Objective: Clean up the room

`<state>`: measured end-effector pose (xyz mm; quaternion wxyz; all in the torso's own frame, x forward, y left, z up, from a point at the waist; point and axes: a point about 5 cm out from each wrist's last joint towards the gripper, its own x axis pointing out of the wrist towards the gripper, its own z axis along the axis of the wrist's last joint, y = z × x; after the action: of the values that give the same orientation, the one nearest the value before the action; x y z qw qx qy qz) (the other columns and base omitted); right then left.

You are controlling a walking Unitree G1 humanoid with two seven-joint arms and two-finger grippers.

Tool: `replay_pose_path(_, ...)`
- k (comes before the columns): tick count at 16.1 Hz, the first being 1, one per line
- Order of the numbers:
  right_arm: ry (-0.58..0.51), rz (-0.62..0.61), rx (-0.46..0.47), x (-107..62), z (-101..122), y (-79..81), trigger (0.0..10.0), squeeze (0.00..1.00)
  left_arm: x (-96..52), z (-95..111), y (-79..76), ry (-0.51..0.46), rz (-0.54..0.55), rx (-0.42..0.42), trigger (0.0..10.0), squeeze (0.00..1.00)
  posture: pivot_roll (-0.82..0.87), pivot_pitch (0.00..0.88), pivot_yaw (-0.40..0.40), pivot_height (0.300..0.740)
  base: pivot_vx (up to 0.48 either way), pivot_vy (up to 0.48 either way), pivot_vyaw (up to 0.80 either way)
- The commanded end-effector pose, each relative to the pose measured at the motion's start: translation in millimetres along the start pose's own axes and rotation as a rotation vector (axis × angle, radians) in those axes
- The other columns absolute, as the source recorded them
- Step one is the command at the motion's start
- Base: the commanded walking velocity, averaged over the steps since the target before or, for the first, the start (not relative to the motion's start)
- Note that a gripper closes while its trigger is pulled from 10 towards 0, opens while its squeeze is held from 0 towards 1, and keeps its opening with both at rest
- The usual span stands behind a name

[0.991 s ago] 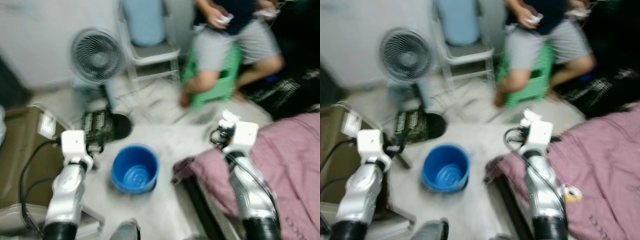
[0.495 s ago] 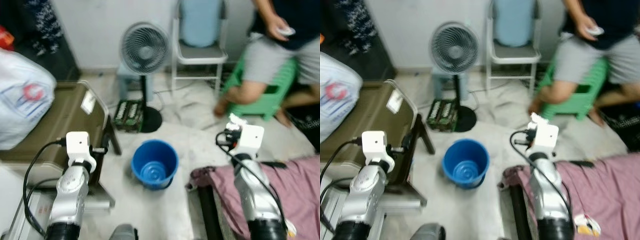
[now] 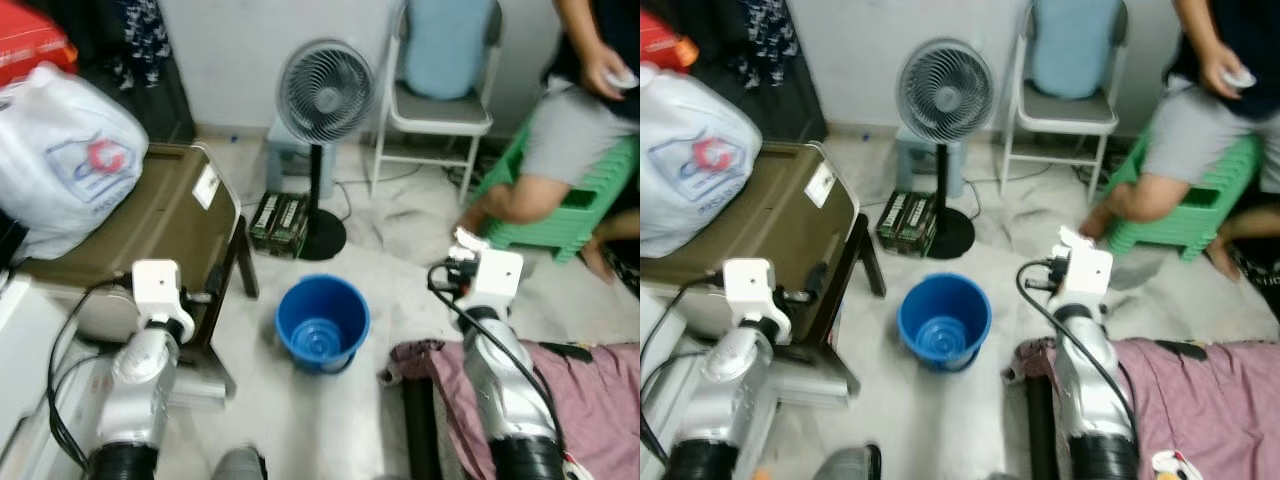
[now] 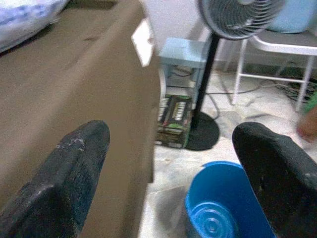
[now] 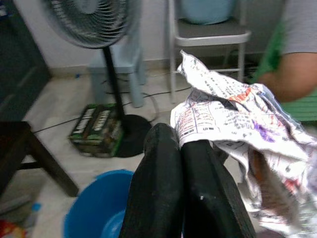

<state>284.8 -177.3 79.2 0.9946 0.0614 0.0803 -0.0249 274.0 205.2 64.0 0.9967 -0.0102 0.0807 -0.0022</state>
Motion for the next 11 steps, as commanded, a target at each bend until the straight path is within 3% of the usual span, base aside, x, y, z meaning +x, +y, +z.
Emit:
replay_pose_path(1, -0.003, -0.003, -0.003, 1.2, 2.0, -0.3, 10.0, 0.00, -0.8, 1.9, 0.3, -0.004, -0.003, 0.004, 10.0, 0.00, -0.01, 0.066, -0.031, 0.740, 0.000, 0.000, 0.80)
replay_pose_path(6, -0.004, -0.001, -0.005, 1.5, 1.9, -0.6, 10.0, 0.00, -1.1, 1.5, -0.6, -0.006, -0.010, -0.002, 10.0, 0.00, -0.01, 0.061, -0.032, 0.740, 0.000, 0.000, 0.58)
replay_pose_path(11, -0.006, 0.000, -0.007, 1.6, 2.0, -0.4, 10.0, 0.00, -1.2, 1.5, -1.3, -0.007, -0.018, -0.005, 10.0, 0.00, -0.01, 0.061, -0.032, 0.740, 0.000, 0.000, 0.00)
